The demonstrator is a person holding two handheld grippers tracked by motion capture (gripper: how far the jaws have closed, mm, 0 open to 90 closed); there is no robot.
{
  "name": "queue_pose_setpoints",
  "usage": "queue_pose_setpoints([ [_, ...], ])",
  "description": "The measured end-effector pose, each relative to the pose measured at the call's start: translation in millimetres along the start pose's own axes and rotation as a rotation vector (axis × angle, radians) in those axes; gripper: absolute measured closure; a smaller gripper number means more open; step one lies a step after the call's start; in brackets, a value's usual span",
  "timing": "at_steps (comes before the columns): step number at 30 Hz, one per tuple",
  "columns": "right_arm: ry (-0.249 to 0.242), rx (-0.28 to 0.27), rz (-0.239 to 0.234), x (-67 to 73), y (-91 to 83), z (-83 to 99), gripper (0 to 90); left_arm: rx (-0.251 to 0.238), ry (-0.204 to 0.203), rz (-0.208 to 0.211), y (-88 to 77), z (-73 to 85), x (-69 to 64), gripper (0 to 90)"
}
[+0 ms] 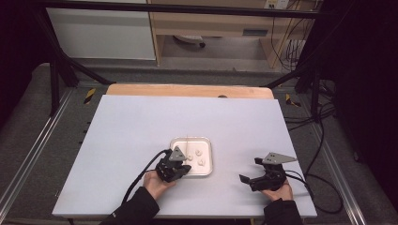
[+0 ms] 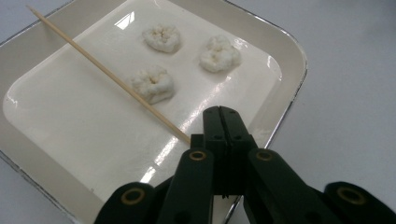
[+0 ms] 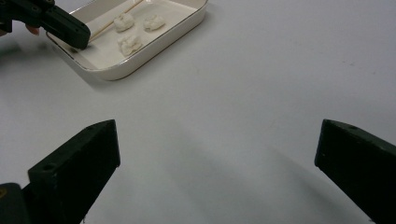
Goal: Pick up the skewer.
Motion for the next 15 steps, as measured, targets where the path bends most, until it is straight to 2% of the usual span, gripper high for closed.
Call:
queue_pose_setpoints([
  [15, 0.002, 0.003, -0.001, 0.3, 0.3, 0.4, 0.7, 0.024, -0.009, -0.031, -7.8, 9.2, 10.9, 90.0],
])
Point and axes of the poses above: each handheld gripper's, and its own axes: y roughly forward along the jaws, z roughly out of its underside, x roughly to its left, the point moved 8 cm from there along y, roughly forward along the jaws, and after that the axes turned 15 degrees about -z, right-handed, at the moved point
